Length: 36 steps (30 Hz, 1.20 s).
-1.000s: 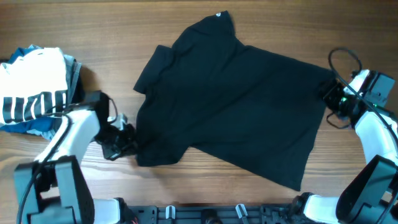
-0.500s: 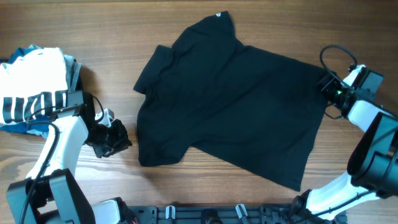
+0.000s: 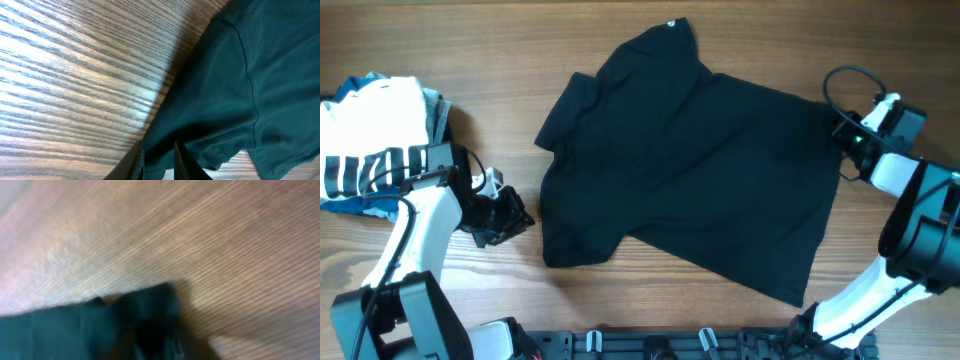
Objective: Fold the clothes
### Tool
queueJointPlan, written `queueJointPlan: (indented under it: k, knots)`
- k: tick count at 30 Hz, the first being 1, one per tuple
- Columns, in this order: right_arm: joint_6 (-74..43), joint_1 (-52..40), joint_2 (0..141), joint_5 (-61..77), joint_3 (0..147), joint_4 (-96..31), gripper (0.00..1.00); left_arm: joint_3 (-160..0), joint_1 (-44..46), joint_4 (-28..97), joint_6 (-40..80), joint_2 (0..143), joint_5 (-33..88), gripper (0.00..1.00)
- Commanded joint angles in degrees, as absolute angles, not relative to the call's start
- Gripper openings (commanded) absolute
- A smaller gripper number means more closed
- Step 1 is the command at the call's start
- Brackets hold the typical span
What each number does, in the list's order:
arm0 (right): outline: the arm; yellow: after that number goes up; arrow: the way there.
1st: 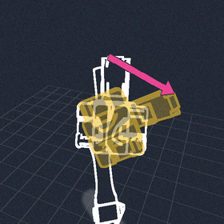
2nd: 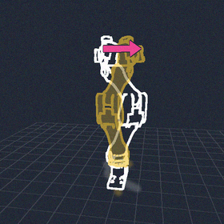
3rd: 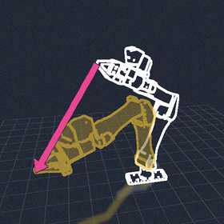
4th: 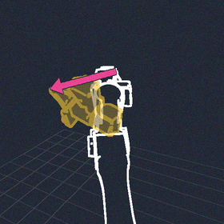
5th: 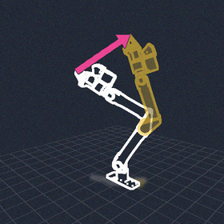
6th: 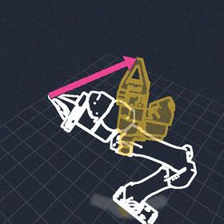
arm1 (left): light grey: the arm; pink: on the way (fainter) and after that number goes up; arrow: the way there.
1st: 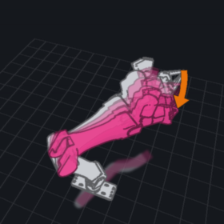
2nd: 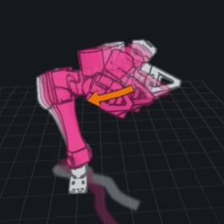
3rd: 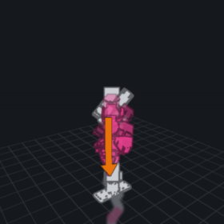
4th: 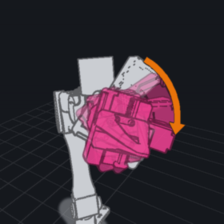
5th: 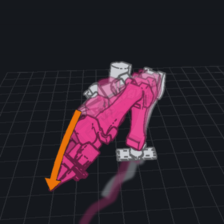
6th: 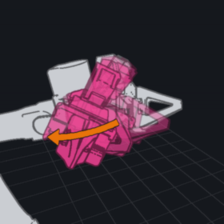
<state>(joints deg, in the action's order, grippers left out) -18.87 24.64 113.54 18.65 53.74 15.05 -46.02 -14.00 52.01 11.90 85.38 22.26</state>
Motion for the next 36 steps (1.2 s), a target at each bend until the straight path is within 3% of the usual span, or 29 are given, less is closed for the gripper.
queueJointPlan:
  k: [1, 4, 10, 12, 13, 15, 22, 25, 29, 32, 33, 34, 36]
  knots:
    - [-28.9, 24.4, 115.1, 13.1, 53.2, 20.7, 0.04, -46.5, -14.3, 51.9, 12.3, 84.3, 25.0, 0.2]
    - [-31.0, 25.2, 115.1, 11.6, 56.9, 31.4, 0.04, -46.5, -14.3, 51.4, 12.5, 84.3, 26.0, 0.2]
    - [-25.0, 26.3, 115.1, 11.9, 69.5, 22.0, 0.04, -46.5, -14.3, 49.6, 12.5, 84.3, 26.2, 0.2]
    - [-18.9, 26.4, 115.0, 14.0, 72.0, 11.6, 0.3, -46.5, -14.3, 49.5, 12.4, 84.3, 26.2, 0.2]
    - [-17.5, 26.4, 115.0, 14.0, 72.0, 6.6, 0.38, -46.5, -14.3, 49.6, 12.4, 84.3, 26.2, 0.21]
    - [-15.1, 26.4, 115.1, 13.9, 71.9, -1.5, 0.67, -46.5, -14.3, 49.9, 12.4, 84.3, 26.2, 0.23]
    - [-10.4, 26.7, 118.0, 13.5, 71.6, -10.4, 0.78, -46.5, -14.3, 50.2, 12.4, 84.3, 26.2, 0.25]
    - [-10.5, 26.7, 121.1, 15.2, 71.6, -10.8, 0.73, -46.5, -14.3, 50.3, 12.4, 84.3, 26.2, 0.25]
    - [-10.4, 26.7, 124.4, 23.1, 71.6, -11.5, 0.5, -46.5, -14.3, 50.4, 12.4, 84.3, 26.2, 0.26]
    - [-8.3, 26.6, 124.6, 27.0, 71.6, -12.1, 0.4, -46.5, -14.3, 50.4, 12.4, 84.3, 26.2, 0.26]
    - [-9.3, 26.6, 124.6, 26.7, 71.6, -13.2, 0.34, -46.5, -14.3, 50.4, 12.4, 84.3, 26.2, 0.26]
    - [-10.7, 26.8, 124.3, 25.5, 71.6, -14.5, 0.17, -46.5, -14.3, 50.4, 12.4, 84.3, 26.2, 0.26]
    - [-14.6, 27.3, 123.5, 22.5, 71.6, -14.2, 0.04, -46.5, -14.3, 50.4, 12.4, 84.3, 26.2, 0.27]
